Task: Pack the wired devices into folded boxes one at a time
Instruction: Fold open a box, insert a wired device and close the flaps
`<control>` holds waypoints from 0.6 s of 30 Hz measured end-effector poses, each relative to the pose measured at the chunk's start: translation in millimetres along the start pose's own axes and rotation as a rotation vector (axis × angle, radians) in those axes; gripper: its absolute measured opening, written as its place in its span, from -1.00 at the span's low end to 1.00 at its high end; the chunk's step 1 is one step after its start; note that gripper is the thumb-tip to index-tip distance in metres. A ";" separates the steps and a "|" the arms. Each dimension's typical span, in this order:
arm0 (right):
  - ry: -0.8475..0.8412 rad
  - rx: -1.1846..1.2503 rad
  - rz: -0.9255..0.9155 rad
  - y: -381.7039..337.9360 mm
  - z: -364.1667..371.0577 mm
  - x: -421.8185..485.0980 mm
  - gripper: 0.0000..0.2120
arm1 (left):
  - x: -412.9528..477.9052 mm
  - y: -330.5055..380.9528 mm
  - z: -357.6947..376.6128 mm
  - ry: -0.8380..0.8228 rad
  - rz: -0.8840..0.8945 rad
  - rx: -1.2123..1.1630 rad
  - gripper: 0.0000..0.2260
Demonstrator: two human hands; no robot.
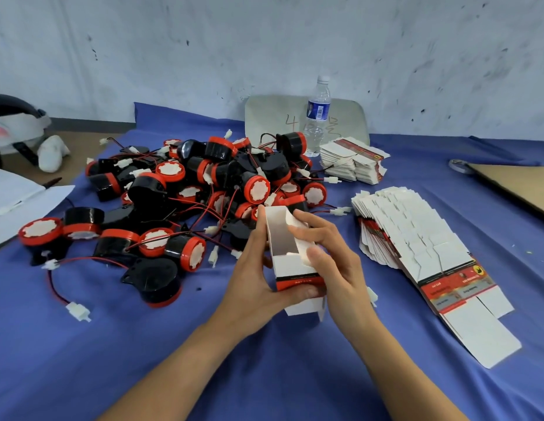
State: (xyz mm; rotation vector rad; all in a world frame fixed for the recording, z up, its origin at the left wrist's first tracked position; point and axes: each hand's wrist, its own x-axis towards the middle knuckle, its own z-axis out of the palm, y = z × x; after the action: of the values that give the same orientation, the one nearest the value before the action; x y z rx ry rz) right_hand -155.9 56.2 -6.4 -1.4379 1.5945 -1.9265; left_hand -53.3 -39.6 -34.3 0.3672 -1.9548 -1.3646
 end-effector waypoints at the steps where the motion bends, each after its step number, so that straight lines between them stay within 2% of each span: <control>1: 0.019 -0.039 -0.034 1.4 0.8 -0.4 -0.68 | -0.2 -0.2 -0.3 0.001 0.005 0.009 -0.07; 4: 0.053 -0.089 -0.086 4.3 3.6 -1.9 -0.64 | -0.8 0.3 0.4 0.000 0.034 0.032 -0.07; 7: 0.064 -0.079 -0.055 4.7 3.8 -1.6 -0.66 | -0.9 1.4 0.9 -0.008 0.051 0.004 -0.14; 10: 0.084 -0.106 -0.056 4.6 3.7 -2.3 -0.70 | -2.1 5.5 -0.8 -0.015 0.072 -0.072 -0.27; 14: 0.105 -0.154 -0.091 4.7 5.0 -3.2 -0.75 | -5.0 11.0 0.0 -0.004 0.066 -0.206 -0.55; 18: 0.094 -0.126 -0.100 4.5 2.9 -3.3 -0.79 | -6.3 15.8 1.9 -0.010 0.113 -0.221 -0.60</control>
State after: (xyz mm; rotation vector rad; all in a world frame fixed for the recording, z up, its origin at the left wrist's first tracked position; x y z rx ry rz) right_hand -153.7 55.1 -12.2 -1.5238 1.7448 -2.0089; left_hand -47.6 -28.2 -22.9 0.1430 -1.7810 -1.4913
